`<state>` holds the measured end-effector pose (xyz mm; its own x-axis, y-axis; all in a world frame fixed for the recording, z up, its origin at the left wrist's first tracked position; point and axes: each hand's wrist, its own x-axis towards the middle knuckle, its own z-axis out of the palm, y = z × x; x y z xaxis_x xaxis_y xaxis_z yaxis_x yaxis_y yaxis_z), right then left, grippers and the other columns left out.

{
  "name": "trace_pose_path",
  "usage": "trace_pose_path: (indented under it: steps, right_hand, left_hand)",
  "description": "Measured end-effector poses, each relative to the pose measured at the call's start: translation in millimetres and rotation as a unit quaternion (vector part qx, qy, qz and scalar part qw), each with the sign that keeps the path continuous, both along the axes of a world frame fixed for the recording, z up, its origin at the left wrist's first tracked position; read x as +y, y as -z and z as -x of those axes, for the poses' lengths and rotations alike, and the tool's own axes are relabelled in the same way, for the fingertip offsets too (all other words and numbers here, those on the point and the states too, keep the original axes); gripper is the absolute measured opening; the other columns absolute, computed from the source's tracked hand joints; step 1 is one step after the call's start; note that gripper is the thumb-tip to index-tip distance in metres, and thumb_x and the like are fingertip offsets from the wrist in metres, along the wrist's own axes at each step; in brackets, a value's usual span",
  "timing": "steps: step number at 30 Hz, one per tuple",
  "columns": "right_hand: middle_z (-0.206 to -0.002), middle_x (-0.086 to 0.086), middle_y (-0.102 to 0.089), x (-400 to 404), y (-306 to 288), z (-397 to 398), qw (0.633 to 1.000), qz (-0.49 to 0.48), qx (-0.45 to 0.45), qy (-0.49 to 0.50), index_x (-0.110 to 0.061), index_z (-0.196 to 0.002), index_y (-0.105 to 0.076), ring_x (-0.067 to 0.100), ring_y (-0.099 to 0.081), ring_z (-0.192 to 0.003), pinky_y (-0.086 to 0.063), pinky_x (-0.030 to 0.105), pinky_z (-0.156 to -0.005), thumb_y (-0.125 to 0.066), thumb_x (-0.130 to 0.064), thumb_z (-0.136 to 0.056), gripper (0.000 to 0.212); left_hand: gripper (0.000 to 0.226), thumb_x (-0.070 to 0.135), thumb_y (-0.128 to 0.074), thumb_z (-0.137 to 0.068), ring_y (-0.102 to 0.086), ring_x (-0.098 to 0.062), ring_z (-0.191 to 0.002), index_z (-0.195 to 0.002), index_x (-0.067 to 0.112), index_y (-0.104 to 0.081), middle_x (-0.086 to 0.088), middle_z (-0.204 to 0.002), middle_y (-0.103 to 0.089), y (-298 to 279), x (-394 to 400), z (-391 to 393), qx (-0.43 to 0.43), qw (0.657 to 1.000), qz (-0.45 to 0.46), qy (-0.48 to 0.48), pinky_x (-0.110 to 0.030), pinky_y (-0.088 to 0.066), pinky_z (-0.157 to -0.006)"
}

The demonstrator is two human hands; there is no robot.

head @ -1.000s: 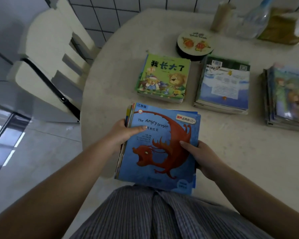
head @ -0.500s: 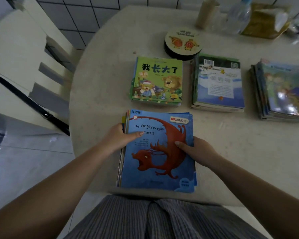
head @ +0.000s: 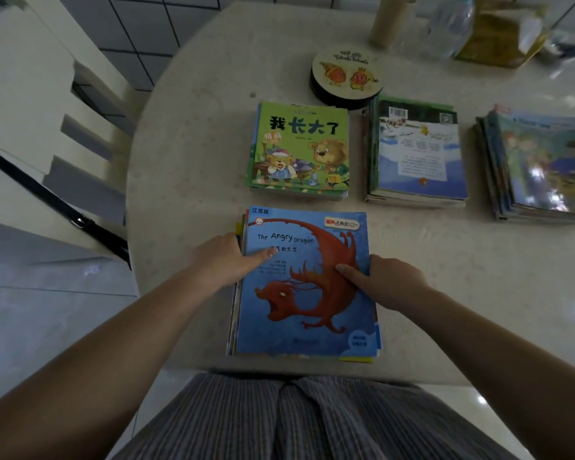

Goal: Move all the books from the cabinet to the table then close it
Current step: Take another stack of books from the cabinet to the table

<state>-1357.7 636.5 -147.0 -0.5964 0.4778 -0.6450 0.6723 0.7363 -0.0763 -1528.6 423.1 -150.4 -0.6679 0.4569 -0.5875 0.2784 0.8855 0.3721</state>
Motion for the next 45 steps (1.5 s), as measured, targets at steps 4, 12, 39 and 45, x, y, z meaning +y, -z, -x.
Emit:
trace_pose_path:
  steps: [4,12,39,45]
  right_hand:
    - [-0.088,0.0,-0.065,5,3,-4,0.996,0.061,0.046,0.035,-0.018,-0.096,-0.057,0.019,-0.06,-0.076,-0.05,0.034,-0.069,-0.027,-0.086,-0.068,0.079]
    - [-0.068,-0.004,-0.053,16,-2,-19,0.994,0.055,0.084,-0.053,-0.018,-0.077,-0.046,0.013,-0.051,-0.062,-0.038,0.03,-0.053,-0.031,-0.075,-0.08,0.059]
    - [-0.096,-0.006,-0.063,-87,-68,-133,0.797,0.448,0.181,-0.361,-0.024,-0.109,-0.056,0.008,-0.063,-0.089,-0.054,0.032,-0.082,-0.064,-0.029,-0.086,0.025]
    - [-0.107,-0.007,-0.064,-146,-77,-193,0.738,0.44,0.12,-0.498,-0.028,-0.117,-0.057,0.006,-0.063,-0.095,-0.056,0.031,-0.083,-0.062,-0.034,-0.086,0.032]
  left_hand:
    - [0.068,0.073,-0.058,-0.071,-0.062,-0.017,-0.082,-0.102,0.014,-0.047,0.0,-0.093,-0.061,-1,-9,-14,0.012,0.996,-0.043,-0.081,-0.037,-0.055,-0.072]
    - [0.067,0.04,-0.068,-0.083,-0.053,-0.017,-0.097,-0.135,0.01,-0.038,-0.002,-0.108,-0.051,-10,-18,-48,-0.046,0.953,-0.164,-0.253,-0.034,-0.046,-0.085]
    - [0.03,0.026,-0.063,-0.089,-0.063,-0.017,-0.101,-0.117,0.023,-0.054,0.0,-0.109,-0.065,-57,-44,-405,0.093,0.629,-0.355,-0.685,-0.038,-0.052,-0.092]
    - [0.027,0.024,-0.063,-0.089,-0.064,-0.017,-0.102,-0.115,0.024,-0.055,0.0,-0.108,-0.065,-59,-74,-506,0.134,0.536,-0.368,-0.748,-0.039,-0.053,-0.091]
